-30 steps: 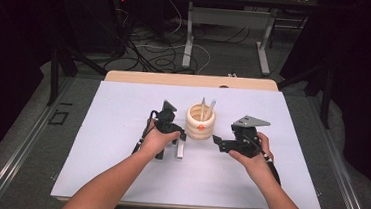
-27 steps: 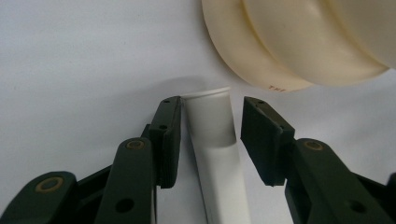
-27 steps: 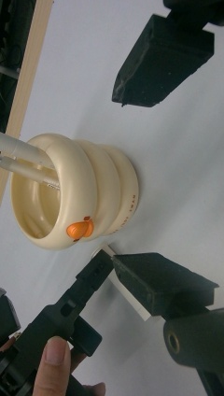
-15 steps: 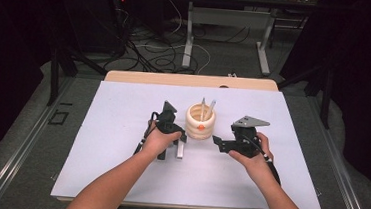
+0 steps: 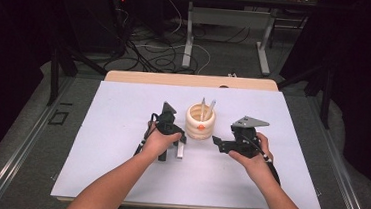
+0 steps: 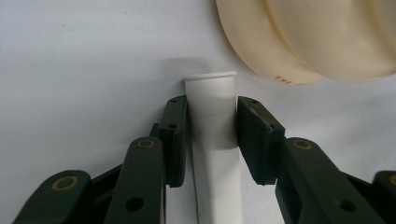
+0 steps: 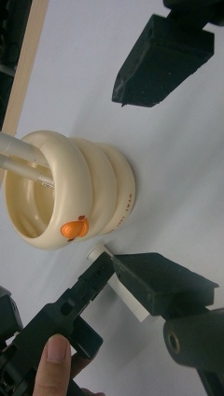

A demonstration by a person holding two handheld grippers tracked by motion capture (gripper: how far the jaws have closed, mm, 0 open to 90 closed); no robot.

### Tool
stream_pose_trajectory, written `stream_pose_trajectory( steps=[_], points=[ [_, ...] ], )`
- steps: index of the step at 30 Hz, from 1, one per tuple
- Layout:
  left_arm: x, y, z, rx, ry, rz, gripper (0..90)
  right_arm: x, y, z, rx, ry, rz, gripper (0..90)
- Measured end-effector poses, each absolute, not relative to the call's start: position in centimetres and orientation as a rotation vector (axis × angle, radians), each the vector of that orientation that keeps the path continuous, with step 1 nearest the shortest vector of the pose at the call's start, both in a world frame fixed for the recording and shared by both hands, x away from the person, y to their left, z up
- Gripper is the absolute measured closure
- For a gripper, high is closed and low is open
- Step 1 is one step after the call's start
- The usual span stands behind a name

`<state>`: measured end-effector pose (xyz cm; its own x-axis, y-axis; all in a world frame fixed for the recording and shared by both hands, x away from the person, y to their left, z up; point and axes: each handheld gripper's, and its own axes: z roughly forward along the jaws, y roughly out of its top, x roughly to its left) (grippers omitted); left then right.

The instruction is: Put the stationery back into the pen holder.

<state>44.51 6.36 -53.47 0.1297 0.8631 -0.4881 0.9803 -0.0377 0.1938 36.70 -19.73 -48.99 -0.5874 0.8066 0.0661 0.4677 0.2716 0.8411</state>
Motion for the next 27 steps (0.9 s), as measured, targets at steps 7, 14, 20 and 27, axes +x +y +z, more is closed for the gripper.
stream_pose_trajectory(
  steps=[7, 14, 20, 27],
  points=[
    [44.41, 6.78, -53.63, 1.882, 1.795, -0.358, 66.5, 36.69, -19.71, -49.04, 1.155, 2.182, 1.226, 17.4],
    [44.40, 7.23, -53.76, 1.878, 1.793, -0.377, 66.8, 36.81, -19.79, -49.11, 1.141, 2.186, 1.222, 17.4],
    [44.42, 7.35, -53.78, 1.892, 1.783, -0.368, 66.8, 36.82, -19.76, -49.20, 1.145, 2.185, 1.225, 17.4],
    [44.38, 7.39, -53.76, 1.857, 1.796, -0.399, 66.9, 36.76, -19.73, -49.22, 1.156, 2.190, 1.220, 17.5]
  ],
)
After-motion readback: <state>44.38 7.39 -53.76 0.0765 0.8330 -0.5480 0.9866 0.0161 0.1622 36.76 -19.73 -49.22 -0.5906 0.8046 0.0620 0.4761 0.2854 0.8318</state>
